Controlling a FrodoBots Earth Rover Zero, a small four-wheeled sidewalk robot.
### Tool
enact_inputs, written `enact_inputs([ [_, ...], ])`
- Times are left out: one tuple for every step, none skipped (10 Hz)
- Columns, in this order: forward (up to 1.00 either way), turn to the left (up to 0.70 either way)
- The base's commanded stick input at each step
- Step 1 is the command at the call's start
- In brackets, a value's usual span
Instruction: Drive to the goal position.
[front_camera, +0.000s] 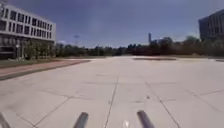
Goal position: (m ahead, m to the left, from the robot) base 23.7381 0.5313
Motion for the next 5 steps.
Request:
enact_inputs([
  [0.85, 0.00],
  [0.85, 0.00],
  [0.85, 0.00],
  [0.85, 0.00],
  [0.85, 0.00],
])
